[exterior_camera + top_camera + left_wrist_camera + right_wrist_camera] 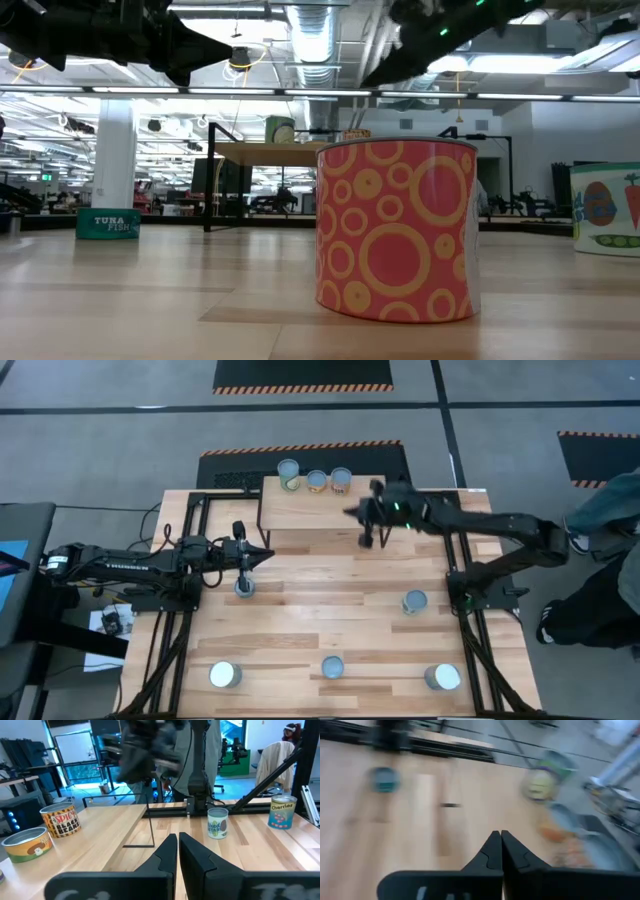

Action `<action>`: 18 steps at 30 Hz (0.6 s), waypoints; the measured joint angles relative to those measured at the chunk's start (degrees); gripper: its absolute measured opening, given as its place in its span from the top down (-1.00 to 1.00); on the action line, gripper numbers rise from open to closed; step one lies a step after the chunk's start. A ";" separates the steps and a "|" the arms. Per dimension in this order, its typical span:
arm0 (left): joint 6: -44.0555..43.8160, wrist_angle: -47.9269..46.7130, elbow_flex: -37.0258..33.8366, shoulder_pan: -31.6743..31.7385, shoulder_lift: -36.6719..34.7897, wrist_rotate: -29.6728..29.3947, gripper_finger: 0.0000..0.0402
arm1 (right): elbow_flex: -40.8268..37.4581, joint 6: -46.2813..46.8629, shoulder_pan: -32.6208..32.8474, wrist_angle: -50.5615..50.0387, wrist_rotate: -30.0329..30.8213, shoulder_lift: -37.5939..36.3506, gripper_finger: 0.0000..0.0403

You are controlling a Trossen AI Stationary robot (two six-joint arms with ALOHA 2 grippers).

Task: Pick and place cans onto a shelf
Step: Put the blue cherries can on the shelf

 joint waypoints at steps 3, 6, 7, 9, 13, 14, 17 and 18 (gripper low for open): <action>0.08 0.02 0.00 0.00 -0.01 0.02 0.96 | -2.62 2.92 7.31 -0.36 4.58 -3.32 0.97; 0.90 0.09 0.00 0.00 0.00 0.02 0.96 | -3.29 4.47 15.65 -1.95 9.76 -5.34 0.97; 1.03 0.11 0.00 0.00 0.00 0.02 0.96 | -3.27 5.32 18.45 -2.27 11.27 -5.63 0.97; 1.04 0.09 0.00 0.00 0.00 0.02 0.96 | -3.27 7.15 23.79 -3.46 13.92 -5.92 0.97; 0.38 0.07 0.00 0.00 0.00 0.05 0.96 | -3.27 13.11 32.73 -5.70 18.19 -5.66 0.96; 0.33 0.07 0.00 0.00 -0.01 0.08 0.96 | -3.27 15.31 34.77 -6.35 18.98 -5.57 0.95; 0.35 -0.17 0.00 0.00 0.00 0.17 0.96 | -3.26 23.03 40.35 -9.00 21.54 -3.94 0.95; 0.34 -0.15 0.00 0.00 0.00 0.18 0.96 | -3.35 25.62 42.34 -10.63 22.91 -3.56 0.95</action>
